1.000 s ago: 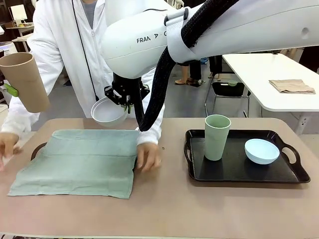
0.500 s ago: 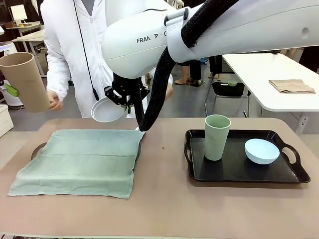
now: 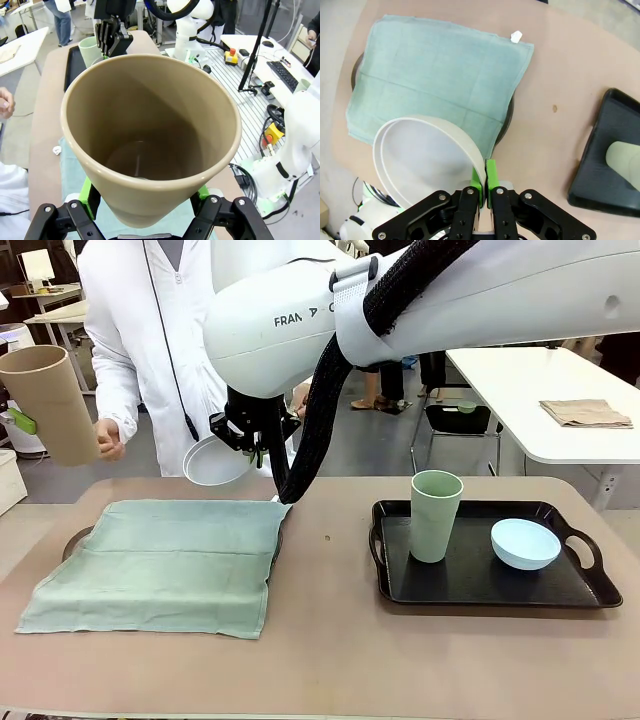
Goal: Set up a tray with a mat and arrange the tableware.
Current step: Place the Picnic Bowl and Reusable plastic cup back onto the Handle tray in front of the human's position.
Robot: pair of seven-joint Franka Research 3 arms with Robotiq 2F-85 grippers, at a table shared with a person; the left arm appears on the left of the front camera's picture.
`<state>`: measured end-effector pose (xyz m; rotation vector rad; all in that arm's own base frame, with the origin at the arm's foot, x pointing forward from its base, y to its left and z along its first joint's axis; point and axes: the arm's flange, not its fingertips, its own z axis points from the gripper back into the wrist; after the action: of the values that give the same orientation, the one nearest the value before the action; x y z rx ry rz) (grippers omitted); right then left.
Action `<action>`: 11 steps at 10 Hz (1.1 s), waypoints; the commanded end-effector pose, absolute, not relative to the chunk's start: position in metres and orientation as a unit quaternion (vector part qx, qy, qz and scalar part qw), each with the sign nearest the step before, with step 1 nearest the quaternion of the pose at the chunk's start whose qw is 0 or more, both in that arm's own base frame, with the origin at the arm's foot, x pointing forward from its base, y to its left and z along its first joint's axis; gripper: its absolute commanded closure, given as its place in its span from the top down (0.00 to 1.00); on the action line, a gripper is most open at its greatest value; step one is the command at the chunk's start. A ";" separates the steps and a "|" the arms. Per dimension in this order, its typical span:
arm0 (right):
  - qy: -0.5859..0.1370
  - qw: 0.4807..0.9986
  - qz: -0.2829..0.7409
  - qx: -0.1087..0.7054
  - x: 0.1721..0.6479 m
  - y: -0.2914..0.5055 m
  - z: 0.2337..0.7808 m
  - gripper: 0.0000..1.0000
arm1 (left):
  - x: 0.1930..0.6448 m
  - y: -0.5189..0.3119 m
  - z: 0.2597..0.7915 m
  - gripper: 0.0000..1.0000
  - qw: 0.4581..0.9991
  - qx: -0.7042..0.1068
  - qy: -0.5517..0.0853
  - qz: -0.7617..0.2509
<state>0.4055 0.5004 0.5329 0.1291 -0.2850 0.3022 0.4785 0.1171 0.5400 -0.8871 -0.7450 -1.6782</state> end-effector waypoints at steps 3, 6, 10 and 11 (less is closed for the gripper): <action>-0.145 0.976 0.149 0.057 0.405 0.502 0.533 0.00 | 0.478 0.117 0.545 0.00 0.517 -0.369 -0.314 -0.706; -0.145 0.976 0.149 0.057 0.405 0.502 0.533 0.00 | 0.478 0.117 0.545 0.00 0.517 -0.369 -0.314 -0.706; -0.141 0.976 0.150 0.064 0.406 0.500 0.533 0.05 | 0.478 0.117 0.540 0.86 0.524 -0.371 -0.311 -0.701; -0.127 0.979 0.150 0.059 0.418 0.513 0.518 0.05 | 0.492 0.114 0.512 0.86 0.513 -0.390 -0.315 -0.696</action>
<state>0.4078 0.5021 0.5279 0.1271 -0.2768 0.3020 0.4810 0.1161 0.5308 -0.9059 -0.7390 -1.6713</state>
